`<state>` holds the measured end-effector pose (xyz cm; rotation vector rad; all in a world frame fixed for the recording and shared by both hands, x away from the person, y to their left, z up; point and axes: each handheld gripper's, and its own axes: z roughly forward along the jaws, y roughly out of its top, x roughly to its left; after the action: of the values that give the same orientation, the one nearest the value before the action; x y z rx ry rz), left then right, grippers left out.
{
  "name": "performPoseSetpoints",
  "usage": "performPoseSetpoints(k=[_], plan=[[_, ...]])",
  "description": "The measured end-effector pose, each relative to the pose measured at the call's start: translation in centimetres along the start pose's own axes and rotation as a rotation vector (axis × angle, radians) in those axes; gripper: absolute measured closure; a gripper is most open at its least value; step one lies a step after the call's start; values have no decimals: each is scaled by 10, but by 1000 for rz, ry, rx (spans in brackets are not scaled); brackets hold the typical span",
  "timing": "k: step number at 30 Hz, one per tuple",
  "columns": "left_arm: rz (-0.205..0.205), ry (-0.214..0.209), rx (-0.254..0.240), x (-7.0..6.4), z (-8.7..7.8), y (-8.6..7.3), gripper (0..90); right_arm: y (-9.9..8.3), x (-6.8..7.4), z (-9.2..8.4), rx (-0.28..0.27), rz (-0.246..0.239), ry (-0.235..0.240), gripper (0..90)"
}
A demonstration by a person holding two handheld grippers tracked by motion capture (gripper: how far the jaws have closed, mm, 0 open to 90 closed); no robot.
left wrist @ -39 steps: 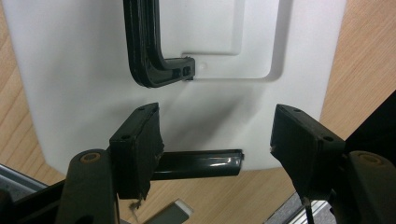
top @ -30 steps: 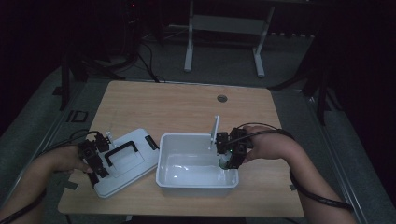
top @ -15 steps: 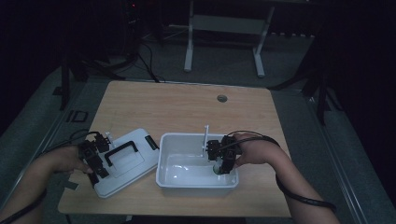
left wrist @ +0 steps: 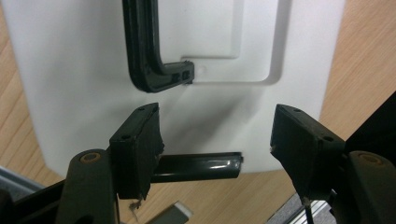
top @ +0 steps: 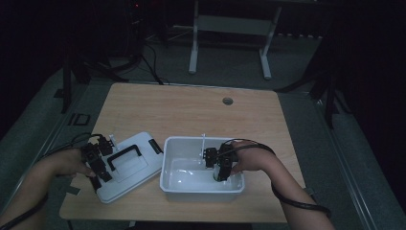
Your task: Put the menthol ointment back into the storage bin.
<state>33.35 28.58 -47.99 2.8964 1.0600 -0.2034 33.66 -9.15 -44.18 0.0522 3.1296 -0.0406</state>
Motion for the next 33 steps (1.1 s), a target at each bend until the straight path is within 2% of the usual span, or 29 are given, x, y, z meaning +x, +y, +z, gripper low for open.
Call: performPoseSetpoints(k=[5,10,13,23,27,31,33], plan=[[1,1,-1,0,-1,-1,332,5,-1,10,20,6,-7,501],[-2,10,9,1,1,-3,332,10,0,21,46,2,8,501],[-1,5,5,1,2,-3,332,13,2,26,67,-1,-7,501],[9,2,2,0,2,-1,332,21,5,38,87,-15,3,501],[10,3,2,0,1,-1,332,22,7,45,133,-31,7,501],[11,3,1,-1,1,0,332,22,5,45,127,-21,15,501],[16,3,0,-1,1,0,332,23,7,47,143,-27,10,499]])
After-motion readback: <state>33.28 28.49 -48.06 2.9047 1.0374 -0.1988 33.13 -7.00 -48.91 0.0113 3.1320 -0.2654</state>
